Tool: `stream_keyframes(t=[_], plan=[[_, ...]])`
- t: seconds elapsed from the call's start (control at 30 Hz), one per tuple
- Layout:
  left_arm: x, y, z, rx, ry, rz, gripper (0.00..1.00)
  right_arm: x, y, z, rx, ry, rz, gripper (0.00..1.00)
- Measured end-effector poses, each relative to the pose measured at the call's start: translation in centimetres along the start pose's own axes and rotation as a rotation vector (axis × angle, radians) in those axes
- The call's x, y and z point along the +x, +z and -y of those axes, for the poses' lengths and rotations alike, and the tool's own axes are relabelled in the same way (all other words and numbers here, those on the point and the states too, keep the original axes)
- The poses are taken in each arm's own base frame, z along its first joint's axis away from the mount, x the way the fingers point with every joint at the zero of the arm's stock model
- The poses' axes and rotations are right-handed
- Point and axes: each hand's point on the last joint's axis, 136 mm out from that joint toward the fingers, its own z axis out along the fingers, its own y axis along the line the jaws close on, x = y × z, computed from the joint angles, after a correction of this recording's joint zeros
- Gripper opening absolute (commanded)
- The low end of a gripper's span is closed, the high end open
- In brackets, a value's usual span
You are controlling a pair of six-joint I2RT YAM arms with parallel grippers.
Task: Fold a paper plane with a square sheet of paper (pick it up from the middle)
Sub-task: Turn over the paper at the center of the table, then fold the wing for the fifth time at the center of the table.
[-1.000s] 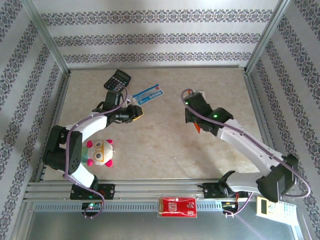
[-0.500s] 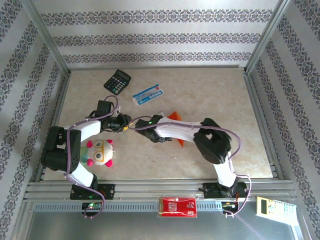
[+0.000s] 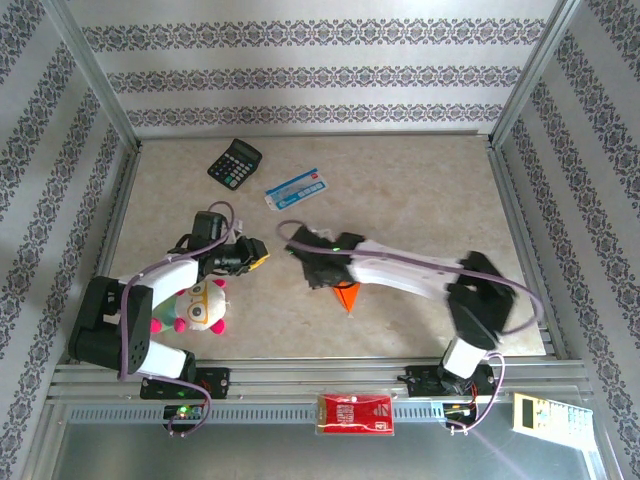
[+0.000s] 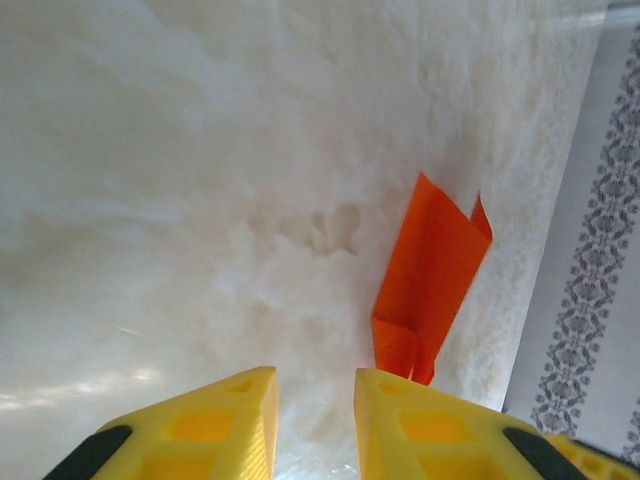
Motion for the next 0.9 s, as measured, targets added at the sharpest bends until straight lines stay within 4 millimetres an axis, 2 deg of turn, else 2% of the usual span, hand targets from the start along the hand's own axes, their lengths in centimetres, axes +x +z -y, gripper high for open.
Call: stream_keyframes(t=[0.07, 0.17, 0.3, 0.6, 0.9], plan=[[2.0, 1.1, 1.4, 0.014, 0.037, -0.047, 0.21, -0.2, -0.1, 1.8, -0.083, 0.078, -0.001, 0.14], [5.0, 3.1, 3.4, 0.031, 0.092, -0.134, 0.17, 0.3, 1.7, 4.6, -0.145, 0.172, -0.035, 0.09], [7.1, 6.2, 5.9, 0.051, 0.132, -0.215, 0.12, 2.3, 4.0, 5.3, -0.198, 0.206, -0.105, 0.06], [6.6, 10.5, 7.5, 0.069, 0.114, -0.287, 0.12, 3.6, 6.8, 4.3, -0.284, 0.268, -0.123, 0.02], [6.2, 13.4, 6.5, 0.033, 0.102, -0.337, 0.12, 2.8, 7.3, 2.9, -0.362, 0.434, -0.02, 0.02]])
